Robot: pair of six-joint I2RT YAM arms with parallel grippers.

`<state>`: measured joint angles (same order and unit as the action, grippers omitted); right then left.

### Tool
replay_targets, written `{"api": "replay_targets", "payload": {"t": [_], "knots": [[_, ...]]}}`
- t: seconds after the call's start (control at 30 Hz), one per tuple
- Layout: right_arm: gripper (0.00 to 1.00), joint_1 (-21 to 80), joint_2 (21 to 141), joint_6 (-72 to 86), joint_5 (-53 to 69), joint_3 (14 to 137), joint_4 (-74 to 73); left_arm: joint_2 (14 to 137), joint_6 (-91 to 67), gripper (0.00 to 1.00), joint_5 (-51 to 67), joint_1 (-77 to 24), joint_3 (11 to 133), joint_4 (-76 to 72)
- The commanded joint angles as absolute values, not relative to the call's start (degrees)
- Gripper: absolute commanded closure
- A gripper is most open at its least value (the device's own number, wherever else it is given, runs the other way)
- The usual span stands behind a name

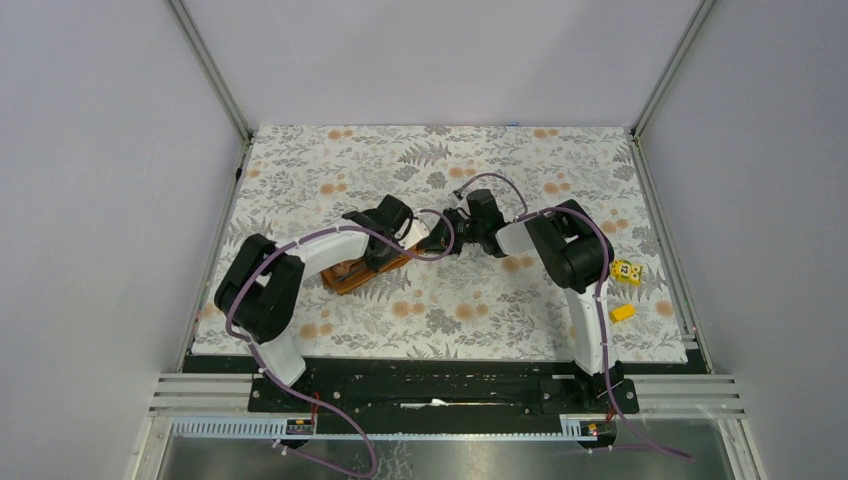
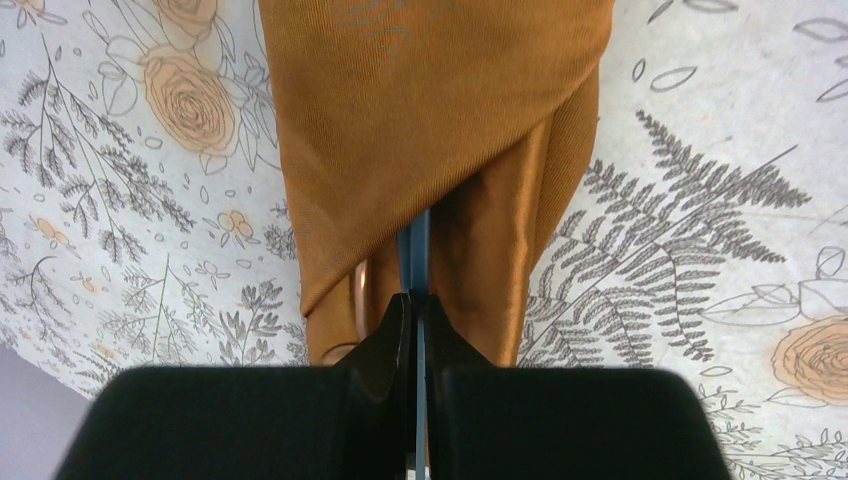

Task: Fold the napkin into a case and place the utensils inside
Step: Insert the knife into the folded napkin.

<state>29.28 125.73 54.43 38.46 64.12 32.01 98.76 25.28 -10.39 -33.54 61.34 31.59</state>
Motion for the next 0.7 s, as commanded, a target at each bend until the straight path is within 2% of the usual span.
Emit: {"api": "replay_targets", "payload": {"t": [0.0,0.5,0.67], "knots": [[0.83,30.9,127.4,53.4,37.4,64.6,30.9,100.0,25.9,1.0,-8.5,-33.8,64.1,28.5],[0.86,31.0,127.3,53.3,37.6,64.5,31.0,102.5,26.2,1.0,-7.3,-35.0,65.7,26.4],[0.83,31.0,127.0,53.1,37.6,64.5,31.0,103.0,26.6,1.0,-7.9,-35.0,65.3,26.0]]}}
